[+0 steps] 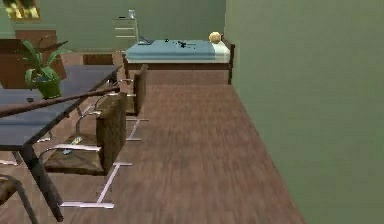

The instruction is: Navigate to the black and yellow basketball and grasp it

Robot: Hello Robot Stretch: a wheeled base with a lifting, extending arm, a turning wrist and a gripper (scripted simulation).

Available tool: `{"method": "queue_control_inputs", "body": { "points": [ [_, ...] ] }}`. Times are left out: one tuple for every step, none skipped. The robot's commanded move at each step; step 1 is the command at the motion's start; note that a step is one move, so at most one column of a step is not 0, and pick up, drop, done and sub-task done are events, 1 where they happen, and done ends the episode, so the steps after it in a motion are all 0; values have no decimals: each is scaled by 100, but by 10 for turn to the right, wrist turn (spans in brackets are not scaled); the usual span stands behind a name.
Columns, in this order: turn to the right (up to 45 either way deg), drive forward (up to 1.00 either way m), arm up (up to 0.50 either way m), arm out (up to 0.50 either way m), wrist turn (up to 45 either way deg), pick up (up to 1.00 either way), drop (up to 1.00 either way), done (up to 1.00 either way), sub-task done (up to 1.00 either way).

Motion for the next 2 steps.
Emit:
{"method": "queue_control_inputs", "body": {
  "points": [
    [0, 100, 0, 0, 0, 0, 0, 0, 0],
    [0, 100, 0, 0, 0, 0, 0, 0, 0]
  ]
}}
